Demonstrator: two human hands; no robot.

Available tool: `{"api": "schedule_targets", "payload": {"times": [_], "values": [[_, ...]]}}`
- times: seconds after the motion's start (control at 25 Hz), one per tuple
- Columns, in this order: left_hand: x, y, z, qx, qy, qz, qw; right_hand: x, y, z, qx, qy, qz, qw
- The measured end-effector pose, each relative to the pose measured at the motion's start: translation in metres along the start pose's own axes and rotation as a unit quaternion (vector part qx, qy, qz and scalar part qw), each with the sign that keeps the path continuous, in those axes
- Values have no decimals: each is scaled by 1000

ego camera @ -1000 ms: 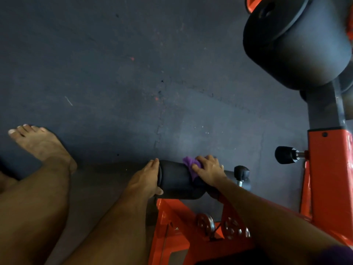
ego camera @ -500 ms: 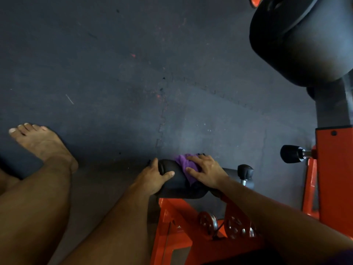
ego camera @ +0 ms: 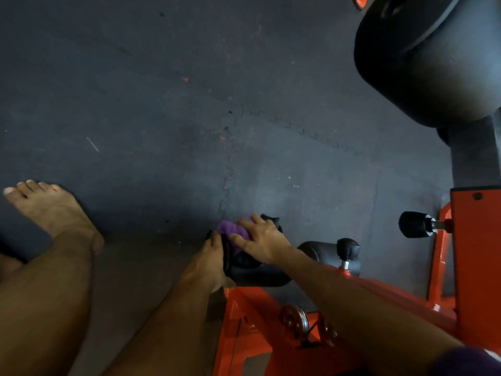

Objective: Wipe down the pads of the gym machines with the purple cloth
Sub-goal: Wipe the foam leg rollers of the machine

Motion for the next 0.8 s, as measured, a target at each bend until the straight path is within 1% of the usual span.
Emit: {"api": "schedule_targets", "payload": {"times": [0.08,0.12,0.2,0.24,0.28,0.32,0.36,0.44,0.48,0.56,0.64,0.68,0.72,0.8], "values": [[1,-3,2,-14,8,-1,1000,37,-9,-41,-24,-17,-43,999],[-1,-3,4,-3,7,12,1000,47,-12,-69,-37,-49,-45,997],[-4,-4,4,66,-3,36,997,43,-11,-117,-124,-121,-35,984],[-6,-1,3,106,-10,24,994,31,-9,-127,-168,-143,-28,975],[-7,3,4,136,-10,-5,991,17,-4,-126,-188,-151,-21,970],[-8,6,4,149,-8,-30,988,0,1,-115,-185,-138,-10,973],[-11,10,4,150,-7,-41,988,-16,4,-99,-163,-122,11,979],[-13,13,1,125,-8,-30,992,-31,7,-66,-117,-91,44,988],[-12,10,0,103,-8,-20,995,-31,8,-51,-92,-64,44,993],[-3,2,-2,48,-2,2,999,-7,7,-30,-63,-13,4,998],[-2,-3,0,-11,11,8,1000,29,0,-23,-51,3,-54,997],[-4,-6,3,-23,16,13,1000,47,-9,-24,-40,4,-72,997],[-5,-8,4,-17,12,21,1000,61,-16,-26,-24,0,-84,996],[-7,-7,3,36,-5,27,999,63,-14,-40,3,-35,-109,993]]}}
Point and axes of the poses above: each hand's wrist, its own x-axis away from the middle knuckle, its own y-axis out of the back of the hand, z = x × y, the point moved 9 cm from there along -x, towards the middle knuckle, and after that the axes turned 13 degrees about z, right-handed, at the moved point
